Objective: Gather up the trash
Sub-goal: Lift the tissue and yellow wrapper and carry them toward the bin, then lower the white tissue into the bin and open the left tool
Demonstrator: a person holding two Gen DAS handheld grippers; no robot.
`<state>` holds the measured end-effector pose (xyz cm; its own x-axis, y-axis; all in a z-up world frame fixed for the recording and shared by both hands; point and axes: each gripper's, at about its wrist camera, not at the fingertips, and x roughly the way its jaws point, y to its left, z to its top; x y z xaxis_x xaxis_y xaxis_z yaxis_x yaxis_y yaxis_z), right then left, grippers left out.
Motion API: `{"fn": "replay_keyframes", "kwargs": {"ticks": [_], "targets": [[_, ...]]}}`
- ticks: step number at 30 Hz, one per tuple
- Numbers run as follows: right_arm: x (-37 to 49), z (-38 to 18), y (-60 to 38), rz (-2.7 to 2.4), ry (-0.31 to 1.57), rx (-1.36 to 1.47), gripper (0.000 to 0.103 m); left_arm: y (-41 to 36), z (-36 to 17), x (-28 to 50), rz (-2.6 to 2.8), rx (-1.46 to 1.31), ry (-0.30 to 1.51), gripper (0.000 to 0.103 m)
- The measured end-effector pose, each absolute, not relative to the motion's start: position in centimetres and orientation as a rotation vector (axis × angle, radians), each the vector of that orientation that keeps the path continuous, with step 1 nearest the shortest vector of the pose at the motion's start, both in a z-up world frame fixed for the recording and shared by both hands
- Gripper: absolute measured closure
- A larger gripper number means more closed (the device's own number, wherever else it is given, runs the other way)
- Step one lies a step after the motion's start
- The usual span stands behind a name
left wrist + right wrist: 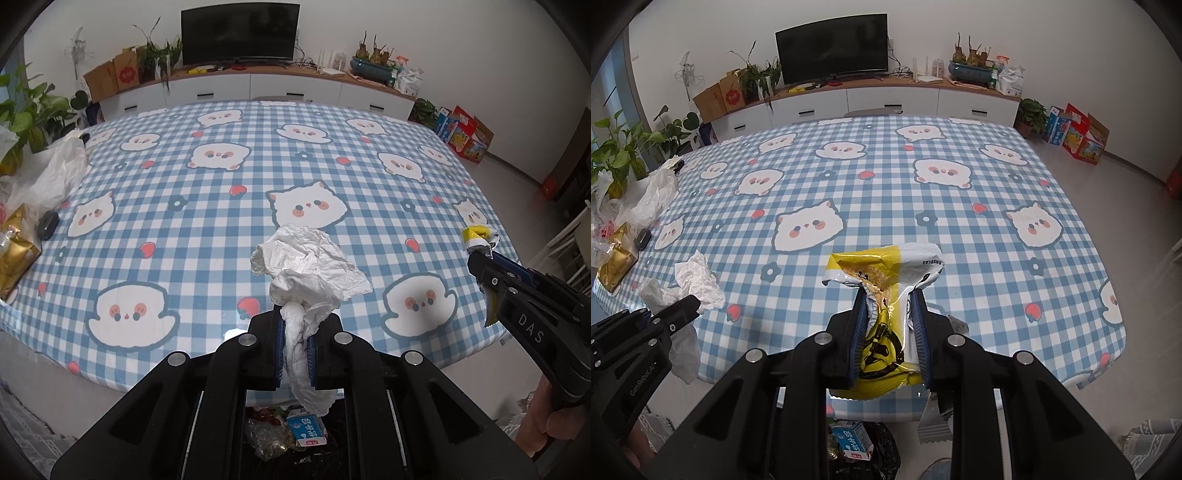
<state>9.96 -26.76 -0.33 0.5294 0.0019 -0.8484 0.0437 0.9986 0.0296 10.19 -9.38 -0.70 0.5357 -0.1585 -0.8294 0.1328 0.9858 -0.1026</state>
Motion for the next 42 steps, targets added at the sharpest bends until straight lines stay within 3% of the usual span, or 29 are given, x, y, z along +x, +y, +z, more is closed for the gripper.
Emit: {"fn": "replay_keyframes", "kwargs": {"ticks": [18, 42], "targets": [[2.8, -2.2, -26.4, -0.021, 1.044, 0.054, 0.080, -9.1, -3.8, 3.2, -0.186, -0.042, 1.040, 0.094], [-4.4, -9.0, -26.1, -0.037, 1.130, 0.079, 0.080, -8.9, -10.9, -2.9, -0.196, -0.025, 1.114, 0.094]]}}
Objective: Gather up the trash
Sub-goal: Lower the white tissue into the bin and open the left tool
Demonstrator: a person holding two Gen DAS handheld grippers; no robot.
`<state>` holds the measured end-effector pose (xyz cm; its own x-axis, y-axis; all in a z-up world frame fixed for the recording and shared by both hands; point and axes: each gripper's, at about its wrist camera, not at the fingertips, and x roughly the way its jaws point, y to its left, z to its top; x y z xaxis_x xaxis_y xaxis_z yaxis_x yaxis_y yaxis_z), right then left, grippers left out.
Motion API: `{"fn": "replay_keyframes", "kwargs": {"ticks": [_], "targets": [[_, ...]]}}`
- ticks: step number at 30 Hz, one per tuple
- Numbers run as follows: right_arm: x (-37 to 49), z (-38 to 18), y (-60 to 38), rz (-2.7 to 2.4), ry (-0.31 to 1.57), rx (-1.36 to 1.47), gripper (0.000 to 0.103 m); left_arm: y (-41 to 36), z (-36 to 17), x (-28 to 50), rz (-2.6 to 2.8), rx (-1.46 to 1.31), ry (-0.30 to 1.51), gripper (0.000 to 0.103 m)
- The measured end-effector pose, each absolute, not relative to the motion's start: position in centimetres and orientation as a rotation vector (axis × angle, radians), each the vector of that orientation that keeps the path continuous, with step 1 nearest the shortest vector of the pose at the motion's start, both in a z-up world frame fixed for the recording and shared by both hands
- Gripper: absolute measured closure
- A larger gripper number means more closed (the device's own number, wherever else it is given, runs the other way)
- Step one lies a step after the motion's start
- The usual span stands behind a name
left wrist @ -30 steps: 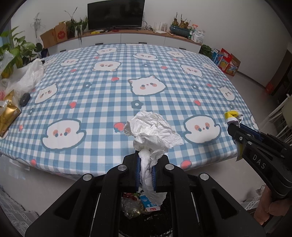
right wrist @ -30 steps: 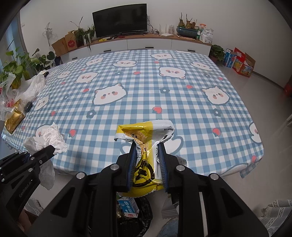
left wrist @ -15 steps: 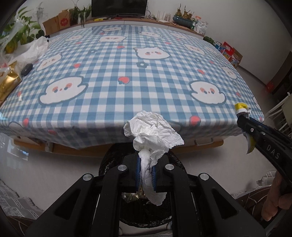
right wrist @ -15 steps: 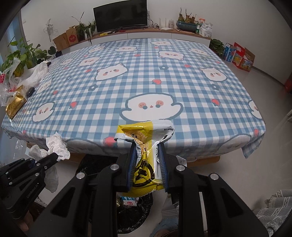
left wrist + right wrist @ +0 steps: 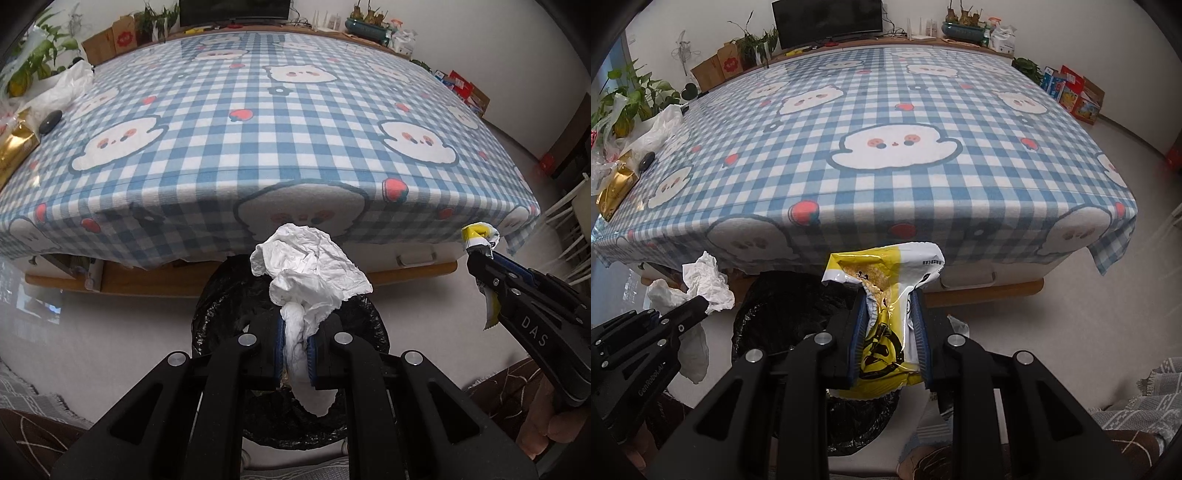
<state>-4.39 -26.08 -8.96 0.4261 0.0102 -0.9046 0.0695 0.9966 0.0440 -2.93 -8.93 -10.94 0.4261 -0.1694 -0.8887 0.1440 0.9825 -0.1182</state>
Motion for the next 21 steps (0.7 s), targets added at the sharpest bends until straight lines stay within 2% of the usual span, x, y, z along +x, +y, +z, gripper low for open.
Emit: {"fn": "replay_keyframes", "kwargs": {"ticks": [21], "targets": [[-4.6, -14.9, -27.8, -0.080, 1.214, 0.067, 0.080, -10.7, -18.1, -2.0, -0.188, -0.004, 1.222, 0.094]]}}
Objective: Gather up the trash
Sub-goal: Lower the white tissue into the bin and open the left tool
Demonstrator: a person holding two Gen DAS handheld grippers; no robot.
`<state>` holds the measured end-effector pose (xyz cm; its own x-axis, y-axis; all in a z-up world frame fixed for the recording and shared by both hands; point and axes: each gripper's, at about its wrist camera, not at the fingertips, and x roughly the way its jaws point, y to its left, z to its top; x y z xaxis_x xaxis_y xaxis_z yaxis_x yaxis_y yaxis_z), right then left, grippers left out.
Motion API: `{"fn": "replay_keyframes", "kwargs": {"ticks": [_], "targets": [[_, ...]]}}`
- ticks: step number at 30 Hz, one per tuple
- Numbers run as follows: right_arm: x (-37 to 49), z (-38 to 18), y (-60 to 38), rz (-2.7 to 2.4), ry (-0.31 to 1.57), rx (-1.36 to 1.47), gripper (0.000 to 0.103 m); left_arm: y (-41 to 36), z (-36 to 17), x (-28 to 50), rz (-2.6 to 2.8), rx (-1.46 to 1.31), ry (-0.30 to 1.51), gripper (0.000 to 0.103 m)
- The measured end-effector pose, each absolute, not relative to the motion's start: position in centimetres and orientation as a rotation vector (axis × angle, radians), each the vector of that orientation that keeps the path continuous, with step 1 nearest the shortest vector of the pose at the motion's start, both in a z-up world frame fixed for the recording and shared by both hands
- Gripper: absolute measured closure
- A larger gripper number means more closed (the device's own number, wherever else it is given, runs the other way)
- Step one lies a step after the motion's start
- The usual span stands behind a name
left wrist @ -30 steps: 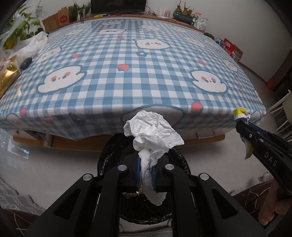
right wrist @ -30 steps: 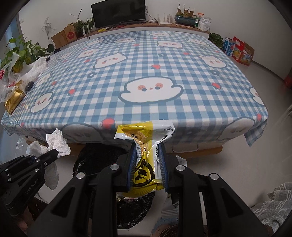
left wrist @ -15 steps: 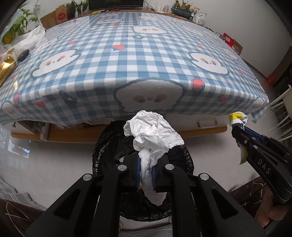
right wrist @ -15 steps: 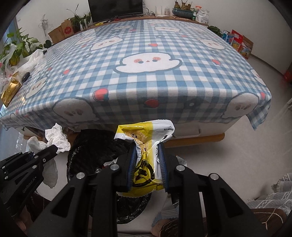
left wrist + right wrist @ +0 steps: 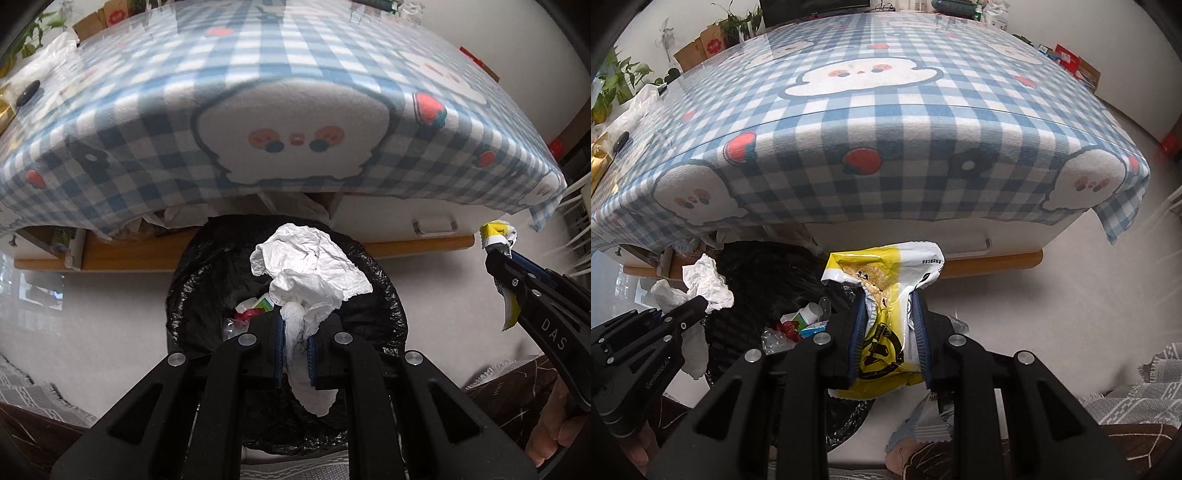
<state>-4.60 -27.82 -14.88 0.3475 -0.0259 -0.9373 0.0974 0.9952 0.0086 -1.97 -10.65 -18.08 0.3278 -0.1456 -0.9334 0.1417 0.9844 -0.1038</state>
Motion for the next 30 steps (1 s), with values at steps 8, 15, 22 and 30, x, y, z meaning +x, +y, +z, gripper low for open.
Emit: {"fn": "replay_keyframes", "kwargs": {"ticks": [8, 15, 22, 30], "targets": [[-4.5, -15.9, -28.5, -0.099, 1.233, 0.063, 0.079, -12.0, -19.9, -1.4, -0.212, 0.007, 1.242, 0.093], [-4.4, -16.0, -28.2, -0.094, 1.230, 0.065, 0.079, -12.6, -20.1, -1.5, -0.219, 0.026, 1.218, 0.088], [-4.4, -15.3, -28.0, -0.088, 1.218, 0.072, 0.079, -12.1, -19.5, -1.7, -0.191, 0.030, 1.190, 0.060], [-4.8, -12.4, -27.4, -0.058, 1.161, 0.080, 0.079, -10.1, -16.4, -2.2, -0.157, 0.018, 1.116, 0.027]]}}
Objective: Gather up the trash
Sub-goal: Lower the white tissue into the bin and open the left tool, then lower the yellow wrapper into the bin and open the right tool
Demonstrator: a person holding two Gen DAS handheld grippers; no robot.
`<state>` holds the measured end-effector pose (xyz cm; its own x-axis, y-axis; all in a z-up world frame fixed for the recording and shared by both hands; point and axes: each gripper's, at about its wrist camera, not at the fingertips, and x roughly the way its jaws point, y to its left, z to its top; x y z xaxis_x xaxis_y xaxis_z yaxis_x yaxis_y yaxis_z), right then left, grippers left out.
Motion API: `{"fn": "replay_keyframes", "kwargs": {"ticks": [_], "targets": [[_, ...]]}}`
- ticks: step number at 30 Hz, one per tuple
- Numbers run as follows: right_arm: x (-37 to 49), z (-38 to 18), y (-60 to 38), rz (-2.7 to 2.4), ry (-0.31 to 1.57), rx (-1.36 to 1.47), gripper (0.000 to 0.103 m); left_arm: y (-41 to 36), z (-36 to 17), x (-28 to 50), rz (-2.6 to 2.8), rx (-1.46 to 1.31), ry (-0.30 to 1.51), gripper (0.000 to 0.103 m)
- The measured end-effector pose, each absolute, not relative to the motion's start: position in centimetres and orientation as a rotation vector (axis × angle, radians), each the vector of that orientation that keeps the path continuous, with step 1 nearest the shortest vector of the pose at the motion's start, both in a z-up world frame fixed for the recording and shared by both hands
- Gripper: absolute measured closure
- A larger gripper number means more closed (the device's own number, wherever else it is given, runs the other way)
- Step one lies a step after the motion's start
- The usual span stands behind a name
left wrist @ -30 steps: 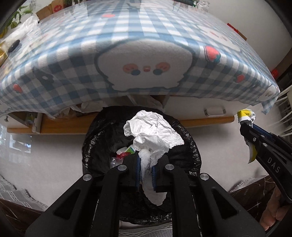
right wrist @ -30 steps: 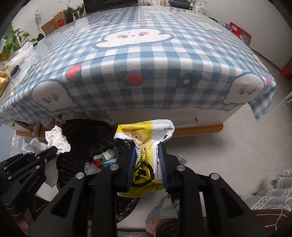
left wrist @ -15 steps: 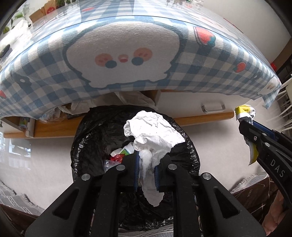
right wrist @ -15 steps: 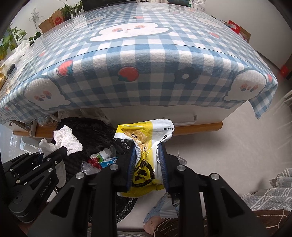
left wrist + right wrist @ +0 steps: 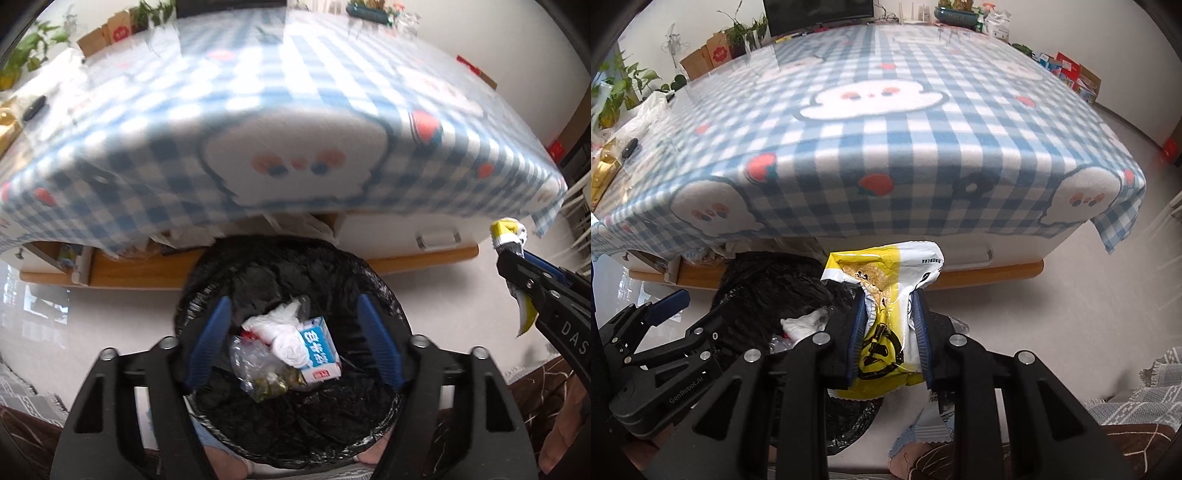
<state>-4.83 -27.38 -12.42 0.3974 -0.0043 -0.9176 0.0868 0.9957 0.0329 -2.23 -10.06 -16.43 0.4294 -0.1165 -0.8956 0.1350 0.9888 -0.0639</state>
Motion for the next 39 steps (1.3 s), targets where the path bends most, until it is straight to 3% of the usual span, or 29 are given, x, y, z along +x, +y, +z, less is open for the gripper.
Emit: {"fn": "replay_keyframes", "kwargs": {"ticks": [12, 25, 39], "targets": [[-5.4, -7.7, -22.6, 0.031, 1.065, 0.086, 0.079, -2.9, -11.0, -3.4, -0.081, -0.052, 1.004, 0.006], [-5.4, -9.3, -17.7, 0.077, 1.097, 0.066, 0.078, 2.0, -9.8, -5.4, -0.049, -0.029, 0.988, 0.006], [-5.0, -13.0, -14.9, 0.103, 1.158, 0.023, 0.073, 3.1, -12.0, -4.9, -0.018, -0.037, 1.046, 0.006]]}}
